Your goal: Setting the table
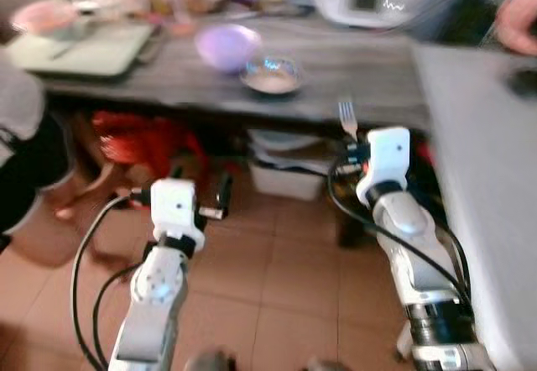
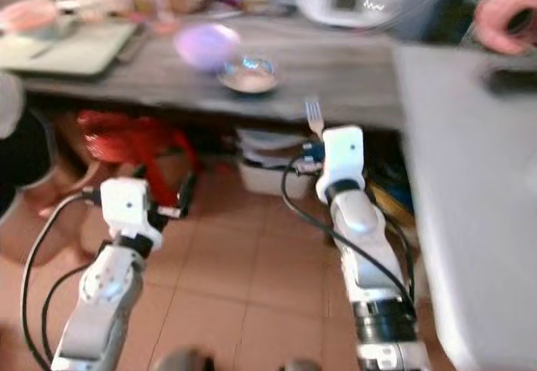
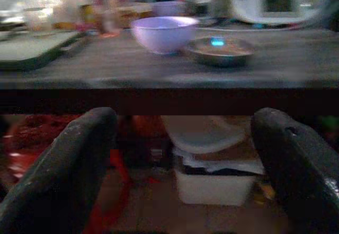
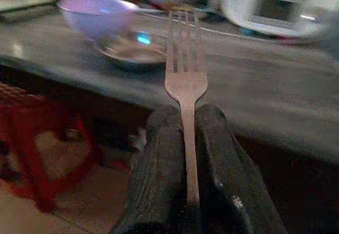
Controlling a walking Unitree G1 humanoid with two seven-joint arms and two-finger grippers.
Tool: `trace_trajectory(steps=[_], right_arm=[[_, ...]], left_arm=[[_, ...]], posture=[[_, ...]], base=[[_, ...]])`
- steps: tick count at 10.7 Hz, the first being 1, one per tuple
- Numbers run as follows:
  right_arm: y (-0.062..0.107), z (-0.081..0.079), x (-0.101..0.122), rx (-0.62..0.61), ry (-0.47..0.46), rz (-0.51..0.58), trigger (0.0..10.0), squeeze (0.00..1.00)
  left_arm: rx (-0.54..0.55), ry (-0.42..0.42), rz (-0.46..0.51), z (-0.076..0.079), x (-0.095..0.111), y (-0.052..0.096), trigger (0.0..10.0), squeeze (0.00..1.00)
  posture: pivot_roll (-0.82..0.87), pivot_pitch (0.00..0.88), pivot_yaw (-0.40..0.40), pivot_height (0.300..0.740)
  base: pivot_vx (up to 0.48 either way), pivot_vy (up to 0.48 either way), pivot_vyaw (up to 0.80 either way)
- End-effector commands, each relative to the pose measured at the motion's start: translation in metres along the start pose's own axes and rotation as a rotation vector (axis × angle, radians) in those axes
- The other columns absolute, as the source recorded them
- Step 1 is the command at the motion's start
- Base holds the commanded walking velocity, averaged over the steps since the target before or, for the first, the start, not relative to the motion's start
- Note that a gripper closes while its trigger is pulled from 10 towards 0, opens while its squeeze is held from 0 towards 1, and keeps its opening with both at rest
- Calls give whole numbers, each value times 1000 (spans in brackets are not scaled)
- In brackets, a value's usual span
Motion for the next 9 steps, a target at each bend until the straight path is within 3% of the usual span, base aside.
trace_trajectory(steps=[1,2,3,4,6,9], right_arm=[[-3,-10,4,33,-10,17,0,0],[-4,-11,3,28,-20,13,0,0],[-4,-14,2,36,-27,11,3059,0],[-5,-14,2,30,-29,8,10000,0],[-6,-12,3,8,-34,17,10000,0],[-9,-8,3,-36,-47,17,10000,0]], left_arm=[[16,-21,-1,-7,0,3,10000,0],[12,-10,-2,-5,0,3,10000,0],[13,-12,3,-6,1,2,10000,0],[14,-12,8,-6,1,2,10000,0],[3,-16,14,-5,3,3,10000,0],[-11,0,21,-3,4,8,10000,0]], posture=[[77,91,14,740],[80,92,12,740],[80,93,14,740],[83,94,17,740],[79,100,21,740],[89,101,23,740]], base=[[480,0,0],[469,0,0],[469,0,0],[469,0,0],[480,0,0],[0,0,-696]])
Point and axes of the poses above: a point about 5 cm out from each wrist's last joint towards the gripper, its own y axis pointing back from the gripper into the wrist, its own x axis along the axis of the wrist's last joint, z = x × y, the point moved 1 cm from there along -y, pointing out of the wrist towards the gripper, and after that the axes turned 11 degrees about -y, right-handed, at the moved point
